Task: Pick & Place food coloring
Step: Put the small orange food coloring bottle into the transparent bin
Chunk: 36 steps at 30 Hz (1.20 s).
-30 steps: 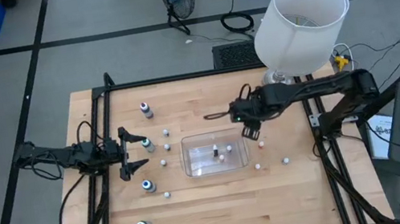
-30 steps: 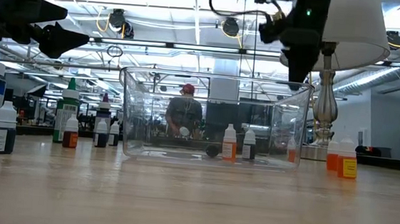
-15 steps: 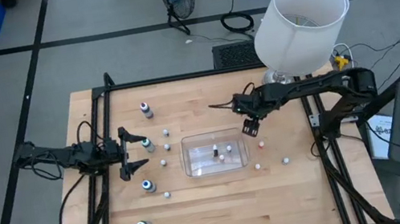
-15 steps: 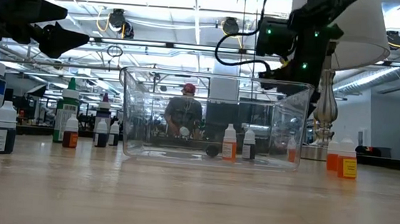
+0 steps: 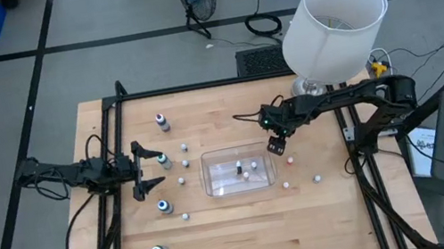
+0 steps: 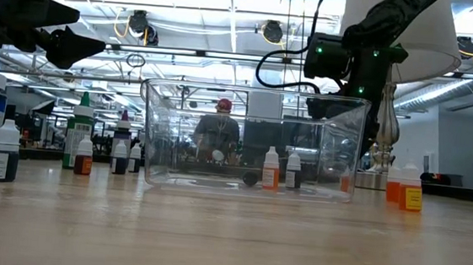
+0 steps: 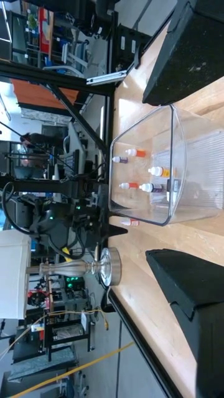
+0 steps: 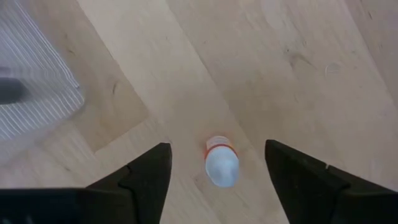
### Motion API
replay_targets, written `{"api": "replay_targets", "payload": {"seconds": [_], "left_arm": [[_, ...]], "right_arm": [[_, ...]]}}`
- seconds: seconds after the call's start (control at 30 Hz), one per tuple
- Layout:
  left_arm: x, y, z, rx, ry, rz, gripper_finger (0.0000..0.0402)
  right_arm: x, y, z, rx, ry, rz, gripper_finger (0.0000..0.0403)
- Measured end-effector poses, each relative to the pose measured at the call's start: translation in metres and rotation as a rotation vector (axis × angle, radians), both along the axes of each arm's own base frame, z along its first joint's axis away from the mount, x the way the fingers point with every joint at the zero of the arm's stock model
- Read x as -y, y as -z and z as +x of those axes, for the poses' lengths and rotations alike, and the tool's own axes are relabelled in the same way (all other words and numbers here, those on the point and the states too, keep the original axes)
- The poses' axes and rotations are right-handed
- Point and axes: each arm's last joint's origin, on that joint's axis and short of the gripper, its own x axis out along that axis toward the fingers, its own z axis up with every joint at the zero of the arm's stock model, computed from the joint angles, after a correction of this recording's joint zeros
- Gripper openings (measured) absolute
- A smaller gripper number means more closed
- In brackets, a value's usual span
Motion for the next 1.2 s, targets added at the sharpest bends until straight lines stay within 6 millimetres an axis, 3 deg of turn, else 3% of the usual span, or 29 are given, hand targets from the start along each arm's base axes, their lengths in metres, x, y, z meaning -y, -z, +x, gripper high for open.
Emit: {"api": "replay_targets", "payload": {"seconds": [0.53, 0.93, 1.1, 1.2], "left_arm": [[0.0, 0.0, 0.0, 0.0, 0.0, 0.0, 0.039], [0.0, 0.0, 0.0, 0.0, 0.0, 0.0, 0.039], [0.0, 0.0, 0.0, 0.0, 0.0, 0.0, 0.039], [0.0, 0.0, 0.0, 0.0, 0.0, 0.0, 0.039]], "right_arm": [[-0.001, 0.001, -0.002, -0.021, 0.003, 0.01, 0.0179], [0.003, 0.001, -0.003, -0.03, 0.004, -0.014, 0.0039], [0.003, -0.002, -0.005, -0.038, -0.032, -0.039, 0.004], [0.003, -0.017, -0.005, -0.042, -0.036, -0.063, 0.004]]}}
